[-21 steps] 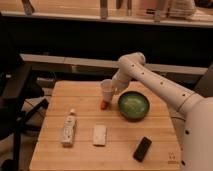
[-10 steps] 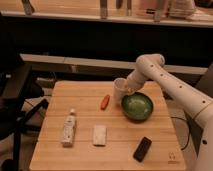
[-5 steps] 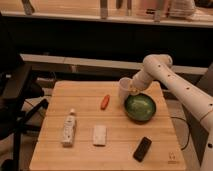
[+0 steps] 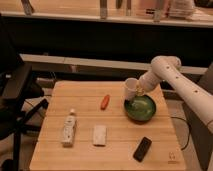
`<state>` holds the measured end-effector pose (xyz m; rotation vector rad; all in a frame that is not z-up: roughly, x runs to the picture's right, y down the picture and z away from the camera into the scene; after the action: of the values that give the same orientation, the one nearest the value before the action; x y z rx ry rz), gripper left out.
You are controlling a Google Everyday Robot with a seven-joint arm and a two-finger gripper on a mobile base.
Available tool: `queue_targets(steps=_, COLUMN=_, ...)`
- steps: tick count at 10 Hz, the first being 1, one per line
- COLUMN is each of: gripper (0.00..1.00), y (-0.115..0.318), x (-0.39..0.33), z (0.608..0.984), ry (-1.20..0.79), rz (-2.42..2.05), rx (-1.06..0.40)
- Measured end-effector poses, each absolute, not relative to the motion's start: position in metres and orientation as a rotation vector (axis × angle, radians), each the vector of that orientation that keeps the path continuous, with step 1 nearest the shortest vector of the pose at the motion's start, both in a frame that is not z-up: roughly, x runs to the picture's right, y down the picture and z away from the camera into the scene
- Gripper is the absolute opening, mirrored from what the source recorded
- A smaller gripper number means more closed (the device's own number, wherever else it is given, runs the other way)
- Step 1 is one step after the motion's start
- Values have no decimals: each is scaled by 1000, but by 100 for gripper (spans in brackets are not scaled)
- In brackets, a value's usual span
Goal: Place the ceramic cup in the ceramic bowl
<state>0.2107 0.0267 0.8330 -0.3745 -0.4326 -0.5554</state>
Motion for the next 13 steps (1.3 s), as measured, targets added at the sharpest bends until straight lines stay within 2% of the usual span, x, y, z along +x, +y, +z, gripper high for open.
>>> queue_targets(steps=13, gripper=4, y=39, x=247, z=845, ry=-405, rz=-512, rx=-367)
